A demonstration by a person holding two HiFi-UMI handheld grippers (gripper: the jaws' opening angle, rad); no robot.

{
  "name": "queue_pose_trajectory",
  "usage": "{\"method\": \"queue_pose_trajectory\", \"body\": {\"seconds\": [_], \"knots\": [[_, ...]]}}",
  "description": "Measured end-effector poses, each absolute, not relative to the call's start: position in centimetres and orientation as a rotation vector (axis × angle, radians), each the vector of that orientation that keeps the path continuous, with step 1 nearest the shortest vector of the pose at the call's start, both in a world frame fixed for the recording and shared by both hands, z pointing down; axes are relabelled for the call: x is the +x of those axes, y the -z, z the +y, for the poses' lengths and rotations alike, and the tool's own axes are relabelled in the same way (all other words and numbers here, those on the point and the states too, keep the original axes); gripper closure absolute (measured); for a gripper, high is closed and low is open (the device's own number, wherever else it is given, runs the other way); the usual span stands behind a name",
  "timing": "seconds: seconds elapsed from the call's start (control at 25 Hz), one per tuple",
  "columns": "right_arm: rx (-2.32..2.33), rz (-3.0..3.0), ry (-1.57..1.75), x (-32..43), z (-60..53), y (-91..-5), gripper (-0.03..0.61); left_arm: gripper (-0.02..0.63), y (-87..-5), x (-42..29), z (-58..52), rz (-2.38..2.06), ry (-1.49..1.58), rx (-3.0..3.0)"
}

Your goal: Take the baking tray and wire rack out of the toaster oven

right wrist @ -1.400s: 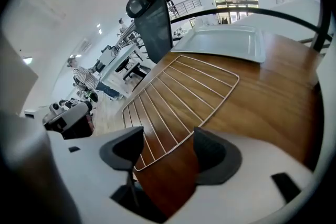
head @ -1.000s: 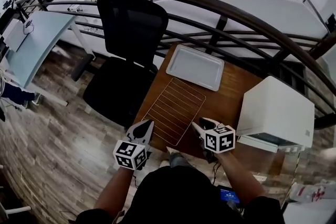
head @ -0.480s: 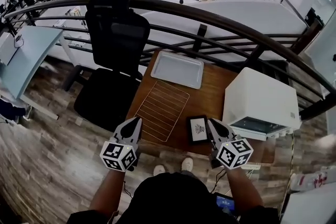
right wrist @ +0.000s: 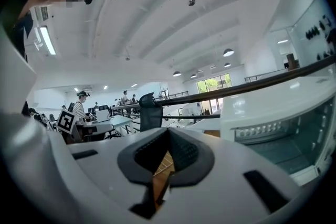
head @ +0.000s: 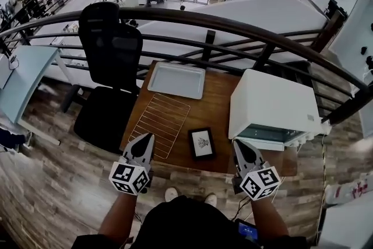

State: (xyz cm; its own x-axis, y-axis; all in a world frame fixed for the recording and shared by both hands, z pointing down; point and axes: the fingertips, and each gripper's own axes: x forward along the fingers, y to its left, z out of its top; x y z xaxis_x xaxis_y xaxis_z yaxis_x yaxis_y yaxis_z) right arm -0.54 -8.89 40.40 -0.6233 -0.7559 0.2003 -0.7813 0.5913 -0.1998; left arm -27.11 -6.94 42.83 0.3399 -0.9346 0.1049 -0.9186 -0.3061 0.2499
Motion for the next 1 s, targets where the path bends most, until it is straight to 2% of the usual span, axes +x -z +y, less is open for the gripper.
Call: {"method": "queue_pose_trajectory", "body": {"seconds": [0.6, 1.0], "knots": [[1.577, -2.748, -0.278, 12.2, -9.1, -38.8, 0.581, 0.600, -42.0, -18.6, -6.0, -1.694, 0.146, 2.386], [1.598, -2.757, -0.295, 15.0, -8.7, -39.5, 0.583, 0.600, -39.8, -16.7, -4.9, -1.757, 0.153, 2.416]]}}
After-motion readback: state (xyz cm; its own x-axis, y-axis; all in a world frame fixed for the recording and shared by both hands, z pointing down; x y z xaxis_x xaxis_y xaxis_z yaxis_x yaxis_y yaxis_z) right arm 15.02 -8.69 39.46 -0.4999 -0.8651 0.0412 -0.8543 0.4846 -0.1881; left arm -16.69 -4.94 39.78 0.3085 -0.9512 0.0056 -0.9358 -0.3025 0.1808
